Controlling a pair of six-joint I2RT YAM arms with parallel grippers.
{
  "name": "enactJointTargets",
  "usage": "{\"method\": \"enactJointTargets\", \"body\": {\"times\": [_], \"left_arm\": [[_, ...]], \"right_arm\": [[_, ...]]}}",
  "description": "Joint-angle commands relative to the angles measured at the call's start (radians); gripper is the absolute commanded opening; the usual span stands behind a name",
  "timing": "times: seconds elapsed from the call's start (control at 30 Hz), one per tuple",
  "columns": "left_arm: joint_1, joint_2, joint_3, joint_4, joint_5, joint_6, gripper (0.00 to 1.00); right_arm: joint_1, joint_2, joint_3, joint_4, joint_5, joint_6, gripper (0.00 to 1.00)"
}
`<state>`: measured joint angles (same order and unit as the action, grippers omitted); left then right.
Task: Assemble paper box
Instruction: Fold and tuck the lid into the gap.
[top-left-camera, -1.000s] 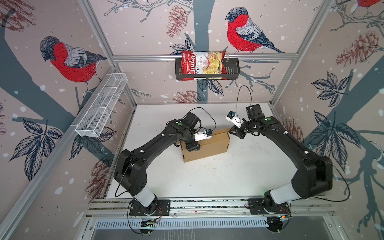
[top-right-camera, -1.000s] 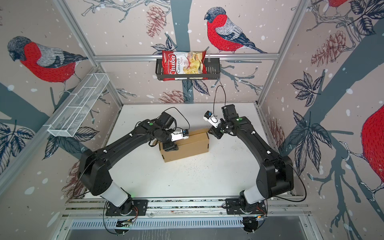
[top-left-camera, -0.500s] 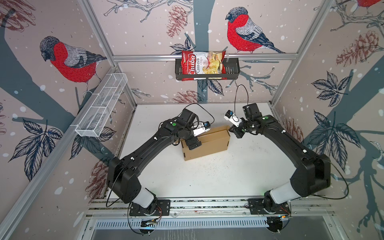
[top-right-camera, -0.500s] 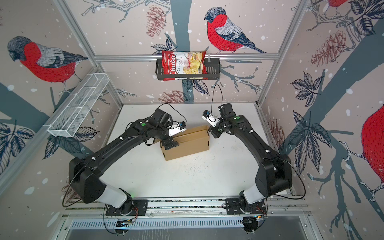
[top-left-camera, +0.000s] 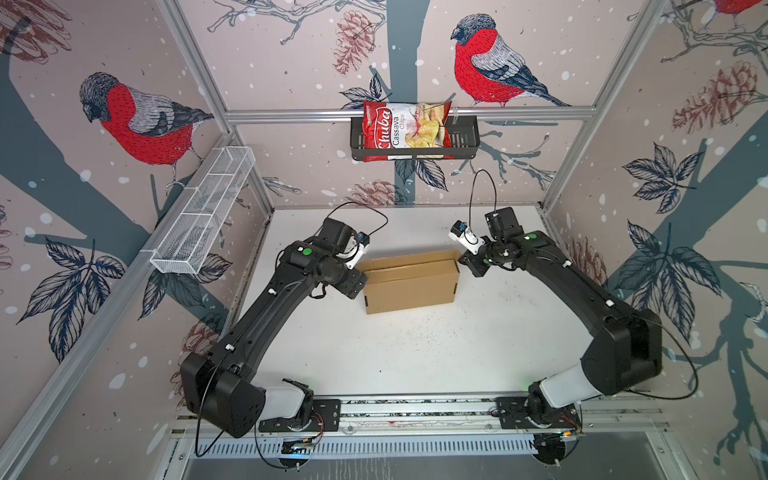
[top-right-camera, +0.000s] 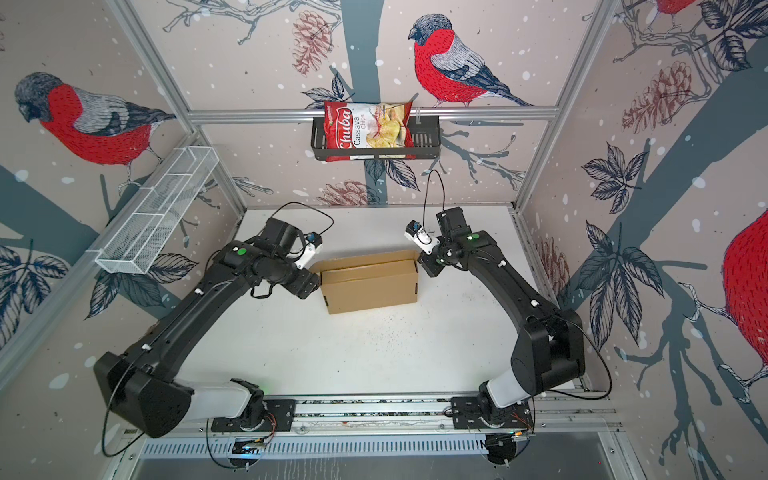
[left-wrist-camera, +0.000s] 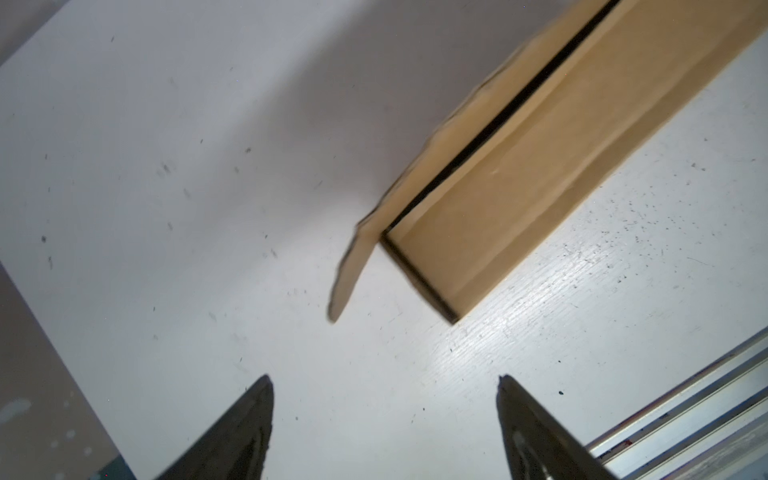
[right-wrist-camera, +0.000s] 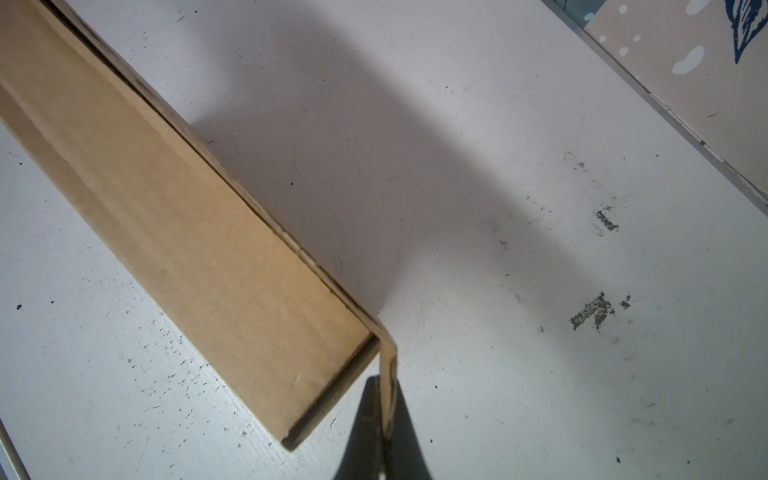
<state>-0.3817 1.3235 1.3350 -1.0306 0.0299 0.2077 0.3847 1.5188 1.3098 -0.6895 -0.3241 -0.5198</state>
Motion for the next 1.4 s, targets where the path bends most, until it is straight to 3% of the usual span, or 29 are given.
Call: {"method": "enactJointTargets", "body": {"times": [0.0,0.13,0.27,0.5,0.9,1.13,1.37], "left_arm": [[0.055,-0.022,-0.002,0.009,0.057,-0.017,0.76],[0.098,0.059,0.046,0.027,0.134,0.056,0.63],[0.097,0.118,0.089,0.014,0.226,0.090,0.59],[0.097,0.162,0.099,0.019,0.213,0.129,0.55],[0.098,0.187,0.082,0.000,0.196,0.151,0.26],[0.096,0.195,0.082,-0.002,0.188,0.145,0.24],[0.096,0.204,0.101,-0.011,0.196,0.130,0.09]], "right_arm": [[0.004,-0.009,-0.007,-0.004,-0.009,0.002,0.06],[0.008,-0.027,-0.029,0.007,-0.016,0.001,0.05],[0.011,-0.041,-0.040,0.012,-0.017,0.007,0.06],[0.015,-0.049,-0.042,0.008,-0.009,0.013,0.06],[0.019,-0.040,-0.034,0.013,-0.014,0.018,0.06],[0.023,-0.037,-0.026,0.014,-0.015,0.024,0.05],[0.029,-0.035,-0.020,0.013,-0.007,0.040,0.05]]}}
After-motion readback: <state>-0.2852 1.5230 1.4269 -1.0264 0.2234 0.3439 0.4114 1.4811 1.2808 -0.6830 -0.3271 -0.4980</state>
